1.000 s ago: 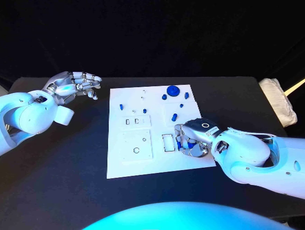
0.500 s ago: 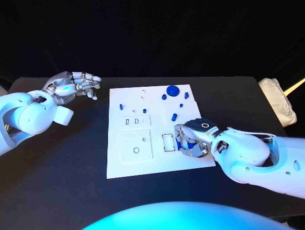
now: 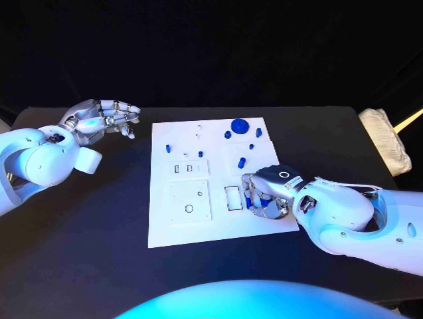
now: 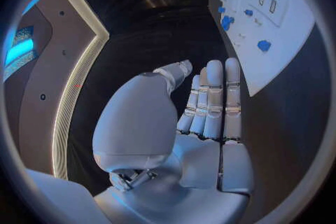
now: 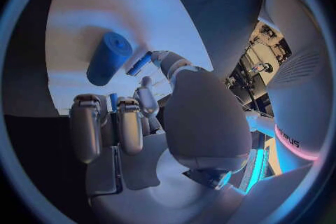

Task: Assemble the parts on the task board

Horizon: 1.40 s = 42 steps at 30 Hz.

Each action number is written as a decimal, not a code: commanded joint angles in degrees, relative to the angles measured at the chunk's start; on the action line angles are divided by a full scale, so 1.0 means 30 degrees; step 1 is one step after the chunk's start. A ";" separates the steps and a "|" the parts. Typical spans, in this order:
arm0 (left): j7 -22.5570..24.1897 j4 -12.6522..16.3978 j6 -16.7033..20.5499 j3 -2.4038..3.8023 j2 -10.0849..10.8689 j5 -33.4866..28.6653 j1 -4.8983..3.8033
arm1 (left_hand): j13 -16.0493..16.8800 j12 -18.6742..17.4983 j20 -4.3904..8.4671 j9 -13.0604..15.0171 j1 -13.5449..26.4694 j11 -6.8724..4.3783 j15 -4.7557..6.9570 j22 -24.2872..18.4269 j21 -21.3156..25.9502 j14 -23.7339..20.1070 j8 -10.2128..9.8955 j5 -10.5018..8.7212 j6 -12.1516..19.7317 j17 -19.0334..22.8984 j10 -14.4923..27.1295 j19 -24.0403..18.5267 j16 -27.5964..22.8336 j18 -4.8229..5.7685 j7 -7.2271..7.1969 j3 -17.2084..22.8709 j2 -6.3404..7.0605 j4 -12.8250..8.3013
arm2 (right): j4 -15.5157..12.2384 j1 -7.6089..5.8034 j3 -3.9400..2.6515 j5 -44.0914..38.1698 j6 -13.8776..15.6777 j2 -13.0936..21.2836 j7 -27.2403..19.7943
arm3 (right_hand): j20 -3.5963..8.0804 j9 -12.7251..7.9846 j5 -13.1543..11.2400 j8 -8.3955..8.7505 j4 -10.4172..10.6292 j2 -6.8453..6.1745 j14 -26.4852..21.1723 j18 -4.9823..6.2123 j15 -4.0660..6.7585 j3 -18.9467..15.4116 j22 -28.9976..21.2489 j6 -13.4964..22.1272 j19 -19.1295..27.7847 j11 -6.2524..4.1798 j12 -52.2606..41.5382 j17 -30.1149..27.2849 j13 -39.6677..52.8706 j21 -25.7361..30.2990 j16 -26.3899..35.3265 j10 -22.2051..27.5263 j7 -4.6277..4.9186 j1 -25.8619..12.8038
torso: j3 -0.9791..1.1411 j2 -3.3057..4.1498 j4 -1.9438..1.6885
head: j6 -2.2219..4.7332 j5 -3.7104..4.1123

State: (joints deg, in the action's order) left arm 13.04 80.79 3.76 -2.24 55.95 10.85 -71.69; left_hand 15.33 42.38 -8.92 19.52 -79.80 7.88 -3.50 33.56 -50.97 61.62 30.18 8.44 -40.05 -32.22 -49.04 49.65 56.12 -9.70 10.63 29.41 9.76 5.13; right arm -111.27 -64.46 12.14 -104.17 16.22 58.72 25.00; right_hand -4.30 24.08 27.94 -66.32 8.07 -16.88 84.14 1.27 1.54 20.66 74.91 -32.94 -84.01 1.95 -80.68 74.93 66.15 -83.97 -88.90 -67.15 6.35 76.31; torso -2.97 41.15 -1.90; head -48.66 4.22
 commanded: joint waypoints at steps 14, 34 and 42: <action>0.0098 0.0025 -0.0305 0.0013 -0.0050 0.0024 -0.0003 | -0.0020 0.0074 -0.0120 -0.0018 0.0209 -0.0003 -0.0042 -0.0006 0.0115 -0.0110 0.0083 -0.0050 0.0142 0.0020 0.0157 0.0003 0.0073 -0.0257 0.0624 -0.0076 -0.0015 -0.0077 | 0.0078 0.0030 0.0009 -0.0145 -0.0171 -0.0080 -0.0102 | 0.0104 0.0035 -0.0186 -0.0119 -0.0041 0.0012 0.1819 -0.0039 0.0157 0.0146 0.4516 -0.0039 -0.1465 -0.0039 -0.0065 0.4649 -0.0006 0.0009 -0.0067 -0.0148 -0.0120 -0.0063 | -0.0004 -0.0001 -0.0017 | -0.0006 -0.0016; 0.0101 0.0041 -0.0290 0.0013 -0.0025 0.0024 -0.0003 | -0.0020 0.0074 -0.0120 -0.0018 0.0209 -0.0003 -0.0042 -0.0006 0.0115 -0.0110 0.0083 -0.0050 0.0142 0.0020 0.0157 0.0003 0.0073 -0.0257 0.0624 -0.0076 -0.0015 -0.0077 | 0.0352 0.0032 0.0009 -0.0176 -0.0590 -0.0256 -0.0043 | 0.0182 0.0050 -0.1123 -0.0173 -0.0629 0.0014 0.1815 -0.0037 0.0219 0.0828 0.4512 -0.0061 -0.1460 -0.0094 -0.0029 0.4634 -0.0034 0.0033 -0.0048 -0.0193 -0.0165 0.0321 | 0.0007 0.0006 -0.0001 | -0.0038 -0.0038; 0.0109 0.0036 -0.0292 0.0013 -0.0027 0.0028 0.0001 | -0.0020 0.0074 -0.0120 -0.0018 0.0209 -0.0003 -0.0042 -0.0006 0.0115 -0.0110 0.0083 -0.0050 0.0142 0.0020 0.0157 0.0003 0.0073 -0.0257 0.0624 -0.0076 -0.0015 -0.0077 | 0.0312 0.0033 0.0009 -0.0386 -0.0036 -0.0208 0.0003 | 0.0203 -0.0004 -0.2994 -0.0129 -0.1126 0.0024 0.1831 -0.0050 0.0227 0.2284 0.4530 -0.0209 -0.1482 -0.0090 -0.0033 0.4674 0.0019 -0.0031 -0.0076 -0.0300 -0.0151 0.0632 | 0.0015 0.0013 0.0006 | -0.0045 -0.0034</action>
State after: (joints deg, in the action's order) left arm 13.01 80.80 3.71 -2.24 55.94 10.88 -71.68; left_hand 15.34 42.38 -8.92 19.53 -79.80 7.88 -3.50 33.56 -50.97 61.62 30.18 8.44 -40.05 -32.23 -49.05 49.66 56.12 -9.70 10.63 29.41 9.76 5.13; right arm -110.68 -64.51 12.04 -104.27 16.36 57.93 24.63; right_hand -3.88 24.12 19.28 -66.55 4.77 -16.88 83.93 1.27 1.75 27.20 74.94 -33.33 -84.01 1.66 -80.68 74.91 66.14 -83.97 -88.90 -67.69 5.97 77.85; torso -2.92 41.16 -1.88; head -48.79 4.12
